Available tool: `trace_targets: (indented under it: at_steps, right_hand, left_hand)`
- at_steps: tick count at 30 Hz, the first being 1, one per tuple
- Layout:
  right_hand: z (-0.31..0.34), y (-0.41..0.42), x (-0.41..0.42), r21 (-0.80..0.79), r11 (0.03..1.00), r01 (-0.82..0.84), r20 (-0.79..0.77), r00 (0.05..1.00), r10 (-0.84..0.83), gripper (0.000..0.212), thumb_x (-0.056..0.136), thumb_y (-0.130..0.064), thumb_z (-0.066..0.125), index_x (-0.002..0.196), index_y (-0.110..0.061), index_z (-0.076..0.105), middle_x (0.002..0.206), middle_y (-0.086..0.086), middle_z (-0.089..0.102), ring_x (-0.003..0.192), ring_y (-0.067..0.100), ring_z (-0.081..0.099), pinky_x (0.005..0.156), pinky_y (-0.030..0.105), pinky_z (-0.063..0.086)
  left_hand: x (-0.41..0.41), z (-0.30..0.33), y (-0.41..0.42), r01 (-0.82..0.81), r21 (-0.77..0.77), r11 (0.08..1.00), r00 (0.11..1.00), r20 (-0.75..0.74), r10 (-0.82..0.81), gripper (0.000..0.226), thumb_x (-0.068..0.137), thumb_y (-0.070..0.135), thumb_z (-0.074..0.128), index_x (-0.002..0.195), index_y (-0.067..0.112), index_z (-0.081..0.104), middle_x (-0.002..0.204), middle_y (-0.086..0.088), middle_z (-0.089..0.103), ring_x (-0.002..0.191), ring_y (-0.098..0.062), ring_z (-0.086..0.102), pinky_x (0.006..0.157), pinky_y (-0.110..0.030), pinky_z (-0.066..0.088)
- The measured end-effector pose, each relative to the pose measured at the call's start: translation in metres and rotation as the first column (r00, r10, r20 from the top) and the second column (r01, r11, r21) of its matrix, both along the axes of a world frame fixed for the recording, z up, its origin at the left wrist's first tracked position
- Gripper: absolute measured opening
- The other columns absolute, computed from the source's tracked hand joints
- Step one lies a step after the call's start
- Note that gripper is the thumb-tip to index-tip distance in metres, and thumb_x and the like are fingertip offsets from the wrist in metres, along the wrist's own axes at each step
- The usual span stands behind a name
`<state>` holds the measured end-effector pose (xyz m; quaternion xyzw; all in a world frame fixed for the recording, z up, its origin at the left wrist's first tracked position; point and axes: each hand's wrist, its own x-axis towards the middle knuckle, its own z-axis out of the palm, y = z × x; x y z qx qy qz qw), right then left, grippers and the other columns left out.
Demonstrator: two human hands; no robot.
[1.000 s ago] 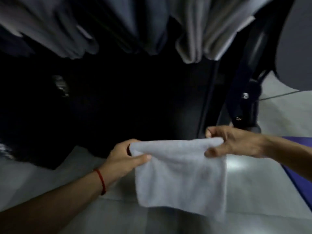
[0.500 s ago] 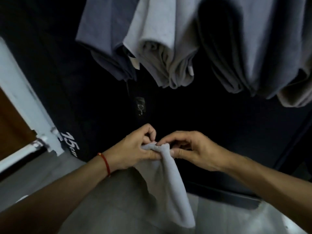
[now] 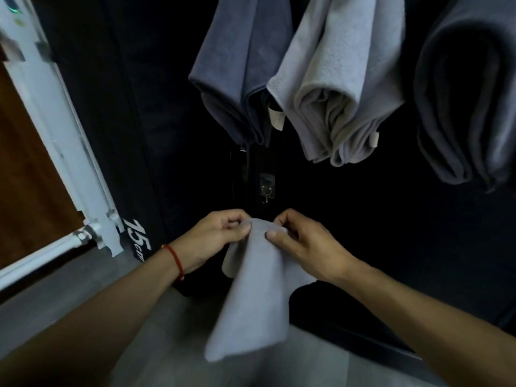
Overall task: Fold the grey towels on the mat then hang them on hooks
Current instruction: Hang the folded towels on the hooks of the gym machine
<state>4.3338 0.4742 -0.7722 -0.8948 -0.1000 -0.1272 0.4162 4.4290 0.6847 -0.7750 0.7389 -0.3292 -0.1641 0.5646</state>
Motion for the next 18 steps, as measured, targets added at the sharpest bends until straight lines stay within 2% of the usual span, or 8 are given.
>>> trace_targets:
  at_steps: [2,4,7,9,11,14,16,18]
  right_hand:
    - [0.003,0.001,0.012,-0.035,0.998,0.057,-0.009,0.998,-0.057,0.017,0.102,-0.041,0.057,0.11,-0.027,0.062,0.097,-0.011,0.067,0.089,0.003,0.063,0.079,0.026,0.053]
    - [0.001,0.004,0.026,-0.078,0.979,0.19,0.057,0.981,-0.186,0.019,0.103,-0.036,0.054,0.119,-0.026,0.059,0.099,-0.01,0.066,0.089,0.005,0.063,0.079,0.027,0.053]
    - [-0.008,0.02,0.041,0.01,0.912,0.41,0.2,0.893,-0.404,0.021,0.101,-0.023,0.055,0.122,-0.023,0.053,0.101,-0.004,0.059,0.084,0.009,0.059,0.07,0.026,0.049]
    - [-0.019,0.028,0.051,-0.075,0.849,0.524,0.328,0.817,-0.475,0.022,0.1,-0.016,0.054,0.122,-0.018,0.056,0.113,0.004,0.054,0.088,0.021,0.06,0.076,0.036,0.052]
    - [-0.026,0.03,0.059,-0.101,0.83,0.549,0.367,0.796,-0.482,0.021,0.101,-0.02,0.052,0.121,-0.015,0.058,0.116,0.008,0.055,0.093,0.027,0.06,0.079,0.043,0.054]
    - [-0.036,0.023,0.067,-0.354,0.705,0.614,0.524,0.755,-0.395,0.028,0.084,-0.006,0.073,0.11,-0.008,0.064,0.107,0.013,0.057,0.083,0.028,0.06,0.065,0.04,0.057]
    - [-0.045,0.019,0.069,-0.415,0.653,0.633,0.551,0.746,-0.373,0.031,0.077,-0.005,0.078,0.106,-0.006,0.067,0.105,0.014,0.057,0.08,0.029,0.061,0.06,0.039,0.056]
    - [-0.053,0.022,0.068,-0.434,0.642,0.632,0.525,0.757,-0.389,0.032,0.081,-0.005,0.076,0.112,-0.008,0.067,0.107,0.012,0.057,0.083,0.029,0.062,0.063,0.04,0.057]
  left_hand:
    - [0.016,0.004,0.0,-0.088,0.031,0.996,0.995,0.045,0.086,0.019,0.101,0.017,0.058,0.09,0.022,0.072,0.09,-0.009,0.073,0.089,-0.012,0.066,0.086,-0.029,0.05]
    - [0.032,0.009,-0.007,-0.19,0.067,0.979,0.973,0.143,0.179,0.015,0.101,0.02,0.059,0.094,0.017,0.072,0.094,-0.012,0.073,0.085,-0.007,0.066,0.08,-0.024,0.052]
    - [0.056,0.01,-0.025,-0.32,0.05,0.946,0.922,0.244,0.299,0.007,0.097,0.028,0.065,0.095,0.025,0.071,0.092,-0.001,0.074,0.09,-0.009,0.068,0.083,-0.029,0.056]
    - [0.066,0.007,-0.041,-0.365,-0.017,0.931,0.899,0.254,0.357,0.004,0.091,0.027,0.068,0.094,0.027,0.066,0.089,0.001,0.072,0.09,-0.015,0.068,0.085,-0.034,0.055]
    - [0.069,0.003,-0.054,-0.428,-0.029,0.903,0.851,0.324,0.413,0.011,0.089,0.022,0.066,0.092,0.028,0.057,0.082,0.006,0.066,0.087,-0.018,0.067,0.077,-0.031,0.051]
    - [0.064,-0.005,-0.063,-0.506,-0.052,0.861,0.799,0.348,0.491,0.014,0.088,0.026,0.063,0.087,0.035,0.053,0.076,0.012,0.061,0.083,-0.02,0.064,0.076,-0.033,0.05]
    - [0.062,-0.016,-0.064,-0.539,-0.046,0.841,0.786,0.331,0.522,0.011,0.091,0.024,0.061,0.088,0.035,0.057,0.077,0.013,0.062,0.083,-0.018,0.065,0.077,-0.034,0.054]
    - [0.063,-0.028,-0.066,-0.543,-0.06,0.838,0.8,0.266,0.537,0.008,0.095,0.02,0.062,0.091,0.025,0.067,0.083,0.008,0.068,0.085,-0.017,0.068,0.074,-0.027,0.057]
